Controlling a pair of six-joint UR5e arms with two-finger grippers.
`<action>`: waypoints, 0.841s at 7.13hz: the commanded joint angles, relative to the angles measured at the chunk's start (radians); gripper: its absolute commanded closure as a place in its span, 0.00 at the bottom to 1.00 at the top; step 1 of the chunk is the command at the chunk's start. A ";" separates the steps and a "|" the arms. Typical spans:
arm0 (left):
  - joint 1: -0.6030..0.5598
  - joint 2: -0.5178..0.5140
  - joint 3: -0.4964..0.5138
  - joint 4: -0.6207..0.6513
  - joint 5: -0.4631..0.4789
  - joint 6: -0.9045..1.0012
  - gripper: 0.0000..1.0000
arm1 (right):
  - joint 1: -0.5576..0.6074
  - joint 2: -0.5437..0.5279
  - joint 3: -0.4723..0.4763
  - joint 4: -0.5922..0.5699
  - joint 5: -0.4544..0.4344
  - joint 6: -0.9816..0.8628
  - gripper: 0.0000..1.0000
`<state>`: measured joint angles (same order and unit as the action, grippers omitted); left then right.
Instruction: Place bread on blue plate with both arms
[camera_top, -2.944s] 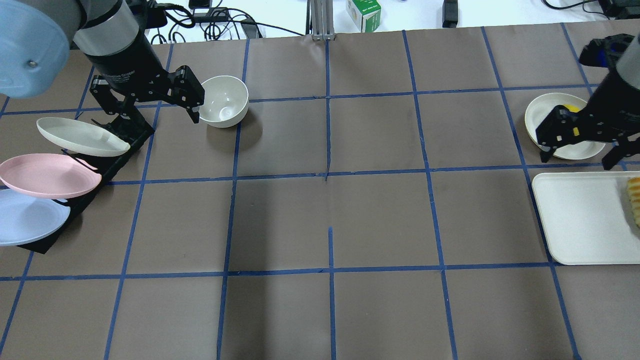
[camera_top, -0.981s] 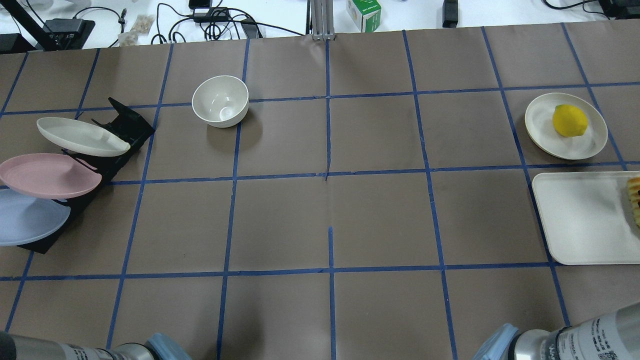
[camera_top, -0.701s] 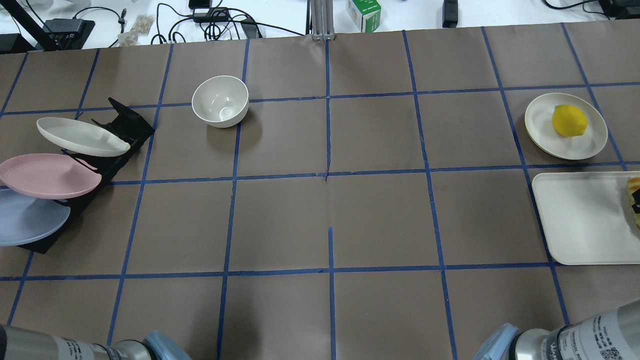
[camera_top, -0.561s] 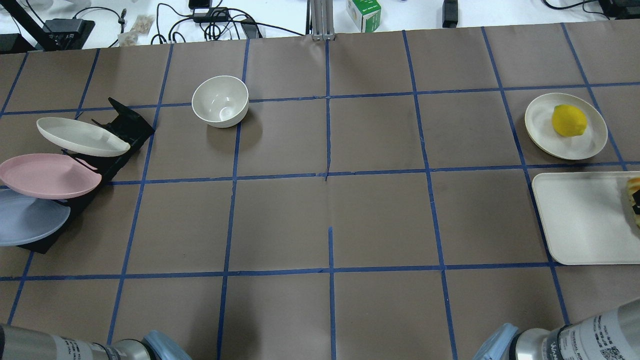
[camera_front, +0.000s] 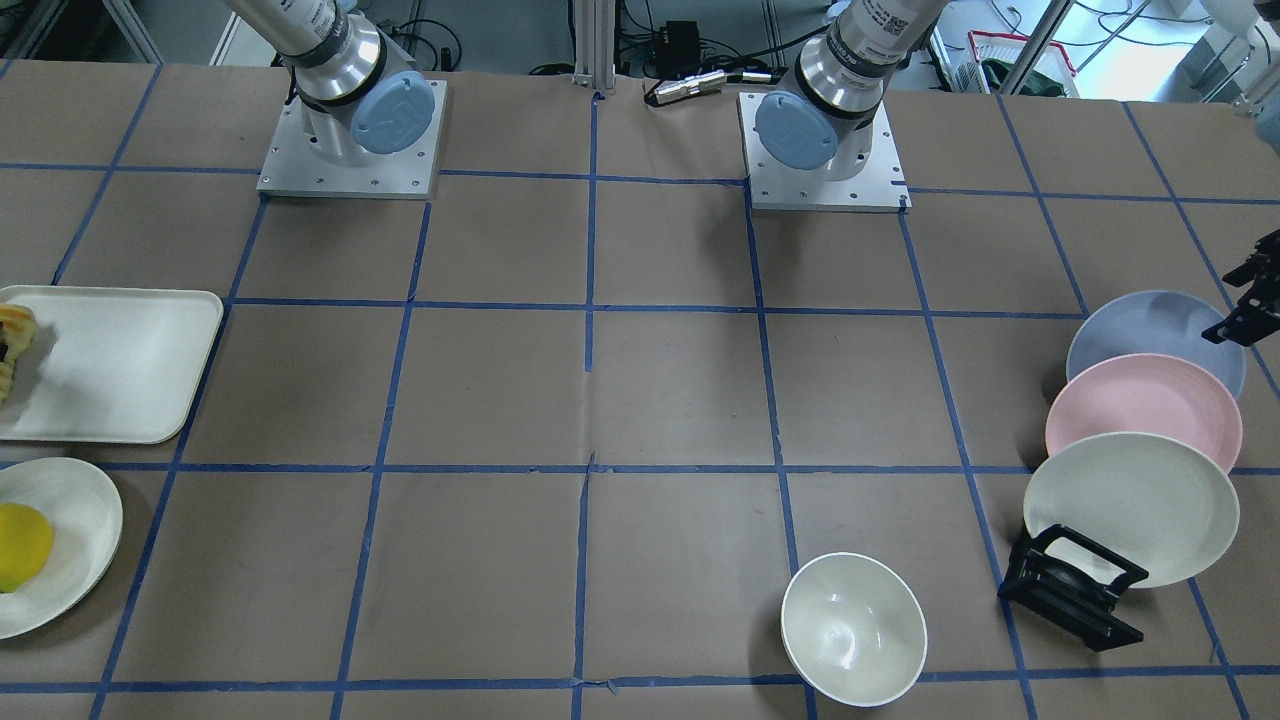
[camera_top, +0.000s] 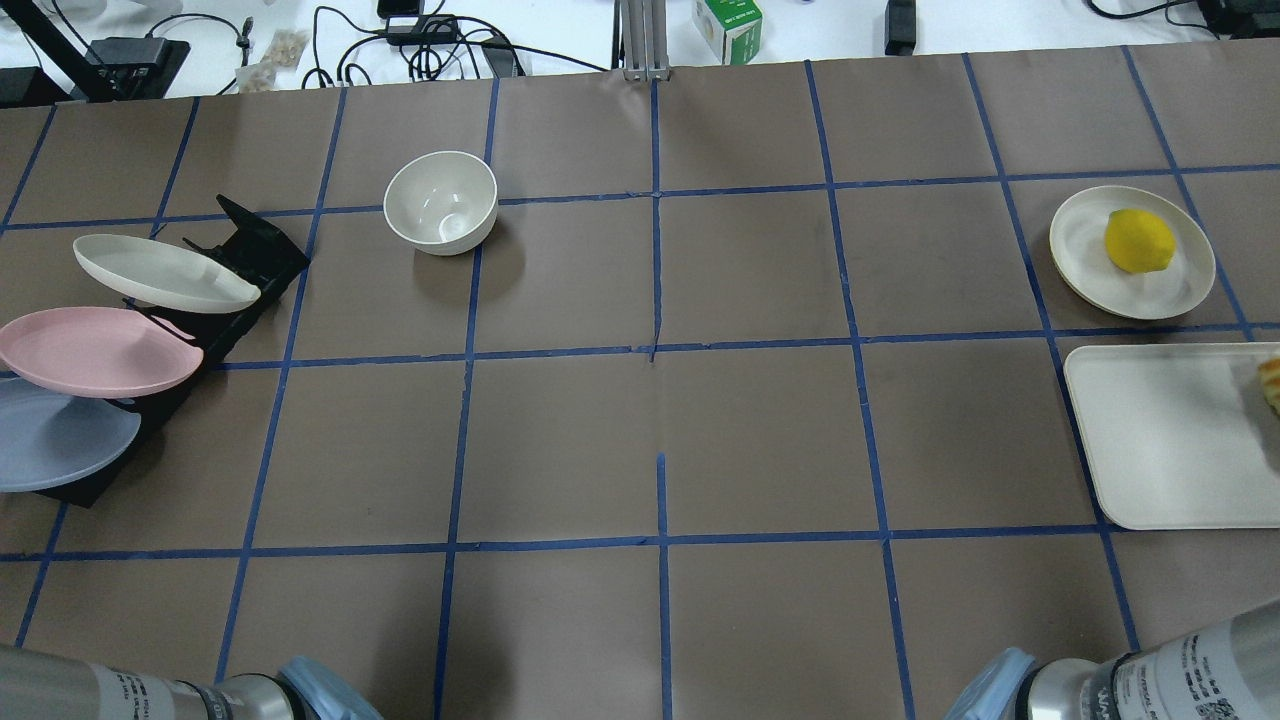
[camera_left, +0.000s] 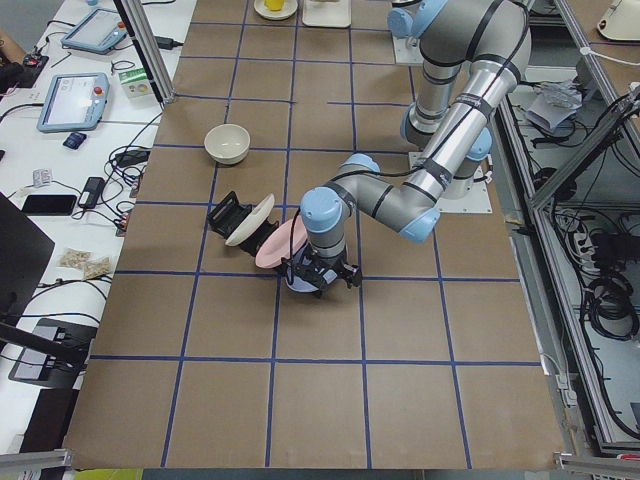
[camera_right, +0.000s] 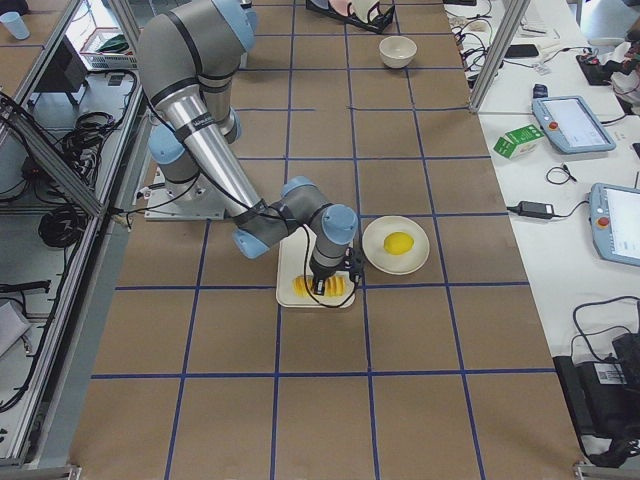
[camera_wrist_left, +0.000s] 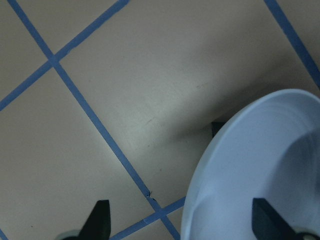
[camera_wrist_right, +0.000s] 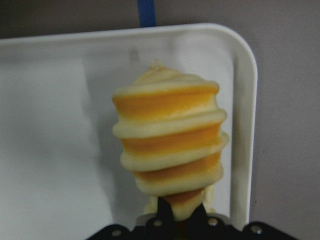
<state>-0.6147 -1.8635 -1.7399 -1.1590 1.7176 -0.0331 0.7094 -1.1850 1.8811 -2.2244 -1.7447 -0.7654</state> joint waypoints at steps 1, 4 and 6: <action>0.001 0.000 0.000 -0.002 -0.019 -0.007 0.20 | 0.030 -0.107 -0.007 0.120 0.005 0.000 1.00; 0.004 0.003 0.000 -0.034 -0.072 -0.013 0.66 | 0.198 -0.345 -0.005 0.346 0.013 0.049 1.00; 0.007 0.017 0.013 -0.038 -0.099 -0.021 0.89 | 0.342 -0.386 -0.005 0.420 0.060 0.231 1.00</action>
<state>-0.6092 -1.8562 -1.7359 -1.1924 1.6265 -0.0509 0.9676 -1.5443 1.8759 -1.8437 -1.7046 -0.6409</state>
